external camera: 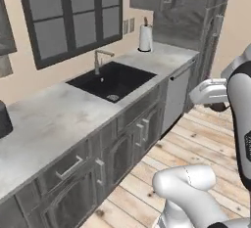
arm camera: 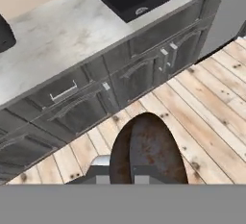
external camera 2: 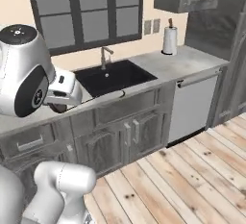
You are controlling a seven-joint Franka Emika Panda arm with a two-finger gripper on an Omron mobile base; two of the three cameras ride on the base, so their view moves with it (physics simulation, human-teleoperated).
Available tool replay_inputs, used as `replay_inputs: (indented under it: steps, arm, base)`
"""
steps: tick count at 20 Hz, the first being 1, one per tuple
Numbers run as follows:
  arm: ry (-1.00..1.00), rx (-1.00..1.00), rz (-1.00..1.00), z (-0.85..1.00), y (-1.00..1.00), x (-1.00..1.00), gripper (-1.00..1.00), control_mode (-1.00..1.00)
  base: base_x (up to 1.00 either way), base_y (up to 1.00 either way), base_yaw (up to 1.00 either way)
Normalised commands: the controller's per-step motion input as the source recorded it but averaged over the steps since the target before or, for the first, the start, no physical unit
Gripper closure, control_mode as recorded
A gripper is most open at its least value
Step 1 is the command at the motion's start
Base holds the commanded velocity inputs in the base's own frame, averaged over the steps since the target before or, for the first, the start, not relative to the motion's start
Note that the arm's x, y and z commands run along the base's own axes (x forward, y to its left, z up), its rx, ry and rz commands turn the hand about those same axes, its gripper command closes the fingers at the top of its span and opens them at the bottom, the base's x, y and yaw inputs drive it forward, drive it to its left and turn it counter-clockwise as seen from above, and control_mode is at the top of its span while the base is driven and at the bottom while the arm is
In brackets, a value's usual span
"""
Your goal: Open the cabinet and move the ladle to the pot. Then close the cabinet.
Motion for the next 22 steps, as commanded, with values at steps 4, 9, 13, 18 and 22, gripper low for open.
replay_inputs:
  steps: [4, 9, 13, 18, 22]
  arm:
    - [0.0, 0.0, 0.0, 0.0, 0.0, 0.0, 1.0, 1.0]
    - [0.0, 0.0, 0.0, 0.0, 0.0, 0.0, 1.0, 1.0]
    - [0.0, 0.0, 0.0, 0.0, 0.0, 0.0, 1.0, 1.0]
    - [0.0, 0.0, 0.0, 0.0, 0.0, 0.0, 1.0, 1.0]
    - [0.0, 0.0, 0.0, 0.0, 0.0, 0.0, 1.0, 1.0]
  base:
    - [0.0, -0.19, -0.94]
    - [0.0, -0.32, -0.86]
    - [0.0, -0.32, -0.84]
    - [0.0, -0.32, -0.84]
    - [0.0, -0.36, -0.82]
